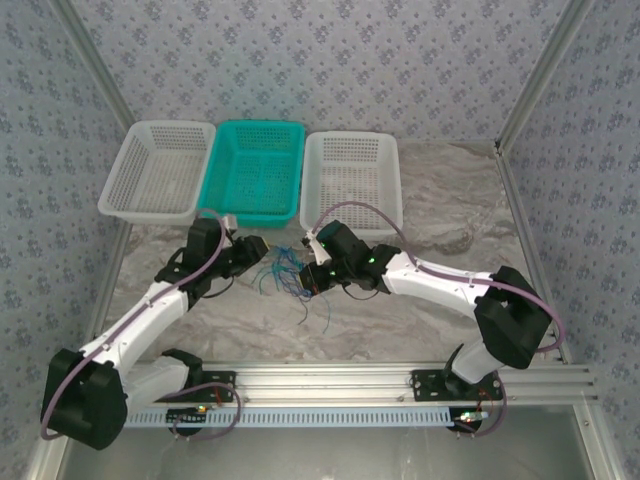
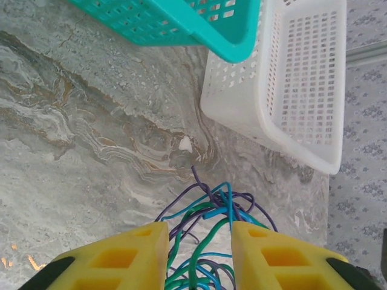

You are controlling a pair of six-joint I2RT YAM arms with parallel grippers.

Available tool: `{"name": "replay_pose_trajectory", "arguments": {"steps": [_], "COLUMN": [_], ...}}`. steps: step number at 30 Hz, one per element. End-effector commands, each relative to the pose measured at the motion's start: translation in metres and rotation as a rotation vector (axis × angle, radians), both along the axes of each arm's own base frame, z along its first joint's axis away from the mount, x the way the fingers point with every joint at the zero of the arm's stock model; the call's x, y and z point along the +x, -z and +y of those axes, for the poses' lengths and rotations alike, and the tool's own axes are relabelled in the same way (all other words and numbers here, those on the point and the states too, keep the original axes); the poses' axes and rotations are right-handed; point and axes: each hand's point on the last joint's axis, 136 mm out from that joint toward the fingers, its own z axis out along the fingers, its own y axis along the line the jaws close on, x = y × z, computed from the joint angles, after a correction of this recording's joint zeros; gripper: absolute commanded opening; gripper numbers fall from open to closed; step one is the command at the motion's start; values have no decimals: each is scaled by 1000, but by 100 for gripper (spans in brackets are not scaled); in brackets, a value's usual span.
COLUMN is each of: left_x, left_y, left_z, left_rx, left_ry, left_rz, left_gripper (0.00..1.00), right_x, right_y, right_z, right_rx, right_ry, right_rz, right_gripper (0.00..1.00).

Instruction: Untangle the cables

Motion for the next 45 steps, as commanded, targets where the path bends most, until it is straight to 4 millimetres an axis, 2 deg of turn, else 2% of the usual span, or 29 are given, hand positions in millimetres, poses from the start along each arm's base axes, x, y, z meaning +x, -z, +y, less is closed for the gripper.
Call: {"name": "replay_pose_trajectory", "arguments": {"steps": [1, 12, 16, 17, 20, 22, 23, 24, 25, 26, 27, 28, 31, 36, 42, 45], "left_x": [2, 4, 5, 5, 7, 8, 8, 8, 7, 6, 5, 4, -2, -8, -8, -8], "left_y": [0, 2, 2, 0, -16, -37, -49, -59, -66, -72, -74, -73, -57, -20, -16, -21], "left_z": [-3, -5, -4, -4, -4, -5, -4, -4, -4, -4, -6, -9, -19, -31, -35, -36], "left_rx": [-17, -19, -18, -19, -27, -38, -38, -35, -31, -27, -15, 1, 68, 148, 142, 137], "left_ry": [5, 8, 5, 5, 9, 19, 23, 28, 34, 44, 61, 81, 149, 193, 199, 205], "left_rz": [4, 20, 21, 15, -31, -92, -125, -155, -176, -198, -211, -216, -199, -134, -133, -140], "left_gripper": [30, 18, 6, 0, 0, 0, 0, 0, 0, 0, 0, 0, 0, 0, 0, 0], "right_x": [-2, -2, -3, -4, -8, -9, -10, -12, -15, -18, -20, -21, -14, 5, 31, 48], "right_y": [-15, -22, -21, -20, -10, 8, 19, 30, 39, 48, 52, 51, 30, -19, -52, -49], "right_z": [2, 3, 3, 3, -1, -11, -18, -23, -27, -30, -32, -31, -27, -18, 7, 21], "right_rx": [43, 62, 64, 66, 58, 17, -10, -34, -54, -76, -93, -97, -76, -31, 92, 95], "right_ry": [-13, -13, -20, -25, -30, -3, 12, 17, 19, 19, 15, 5, 2, 3, 13, 10], "right_rz": [-22, -30, -29, -28, -26, -16, -7, 3, 16, 35, 52, 60, 12, -127, -248, -301], "right_gripper": [0, 0, 0, 0, 0, 1, 6, 17, 29, 46, 52, 54, 57, 62, 62, 61]}}
